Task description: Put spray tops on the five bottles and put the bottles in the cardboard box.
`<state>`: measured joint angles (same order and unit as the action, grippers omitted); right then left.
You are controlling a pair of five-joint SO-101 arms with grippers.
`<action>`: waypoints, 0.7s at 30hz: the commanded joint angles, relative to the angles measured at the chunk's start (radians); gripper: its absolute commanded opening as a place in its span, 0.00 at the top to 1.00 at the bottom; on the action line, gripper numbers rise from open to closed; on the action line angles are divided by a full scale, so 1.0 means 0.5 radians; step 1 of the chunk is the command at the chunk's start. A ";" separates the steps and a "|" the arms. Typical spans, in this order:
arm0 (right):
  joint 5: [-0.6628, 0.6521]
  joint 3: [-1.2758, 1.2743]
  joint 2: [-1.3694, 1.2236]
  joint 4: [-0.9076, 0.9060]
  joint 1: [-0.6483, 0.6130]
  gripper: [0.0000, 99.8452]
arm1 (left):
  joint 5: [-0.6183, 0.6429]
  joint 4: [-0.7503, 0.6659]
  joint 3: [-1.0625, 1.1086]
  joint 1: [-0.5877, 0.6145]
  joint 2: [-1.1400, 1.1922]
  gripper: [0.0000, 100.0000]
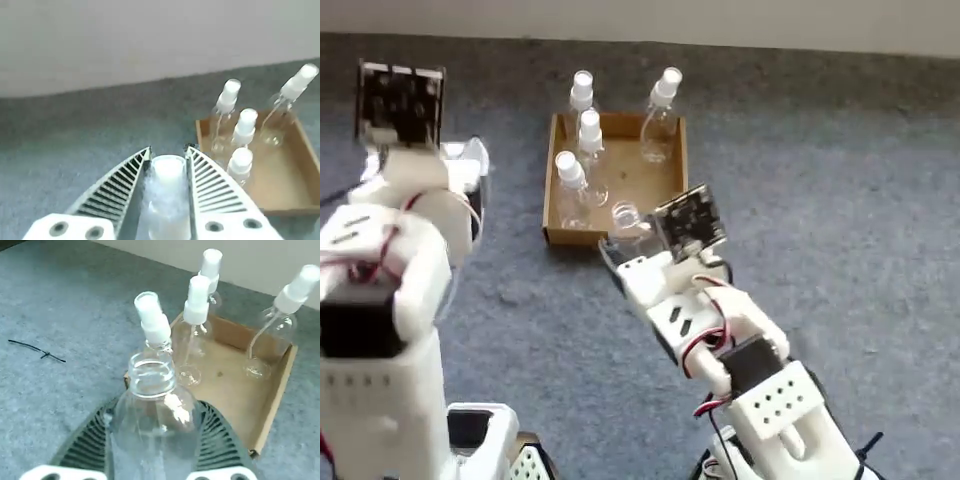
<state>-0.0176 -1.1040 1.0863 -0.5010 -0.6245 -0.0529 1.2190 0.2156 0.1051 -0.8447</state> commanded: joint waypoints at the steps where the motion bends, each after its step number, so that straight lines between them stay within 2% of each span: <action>1: 0.028 -0.084 0.041 0.296 -0.066 1.00 | 0.021 -0.457 0.189 -0.278 -0.293 0.96; 4: 0.031 -0.173 0.087 0.453 -0.066 1.00 | 0.021 -0.792 0.290 -0.437 -0.321 0.96; 8: 0.025 -0.388 0.413 0.569 -0.075 1.00 | 0.021 -1.120 0.311 -0.631 -0.321 0.99; 14: 0.025 -0.698 0.901 0.569 -0.072 1.00 | 0.021 -1.344 0.247 -0.984 -0.315 0.99; 21: 0.025 -0.870 1.039 0.569 -0.063 1.00 | 0.021 -1.510 0.235 -1.386 -0.219 0.99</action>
<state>-0.0115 -1.5474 1.5819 -0.2386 -0.6552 -0.0529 0.5040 0.3751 -0.4933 -0.9904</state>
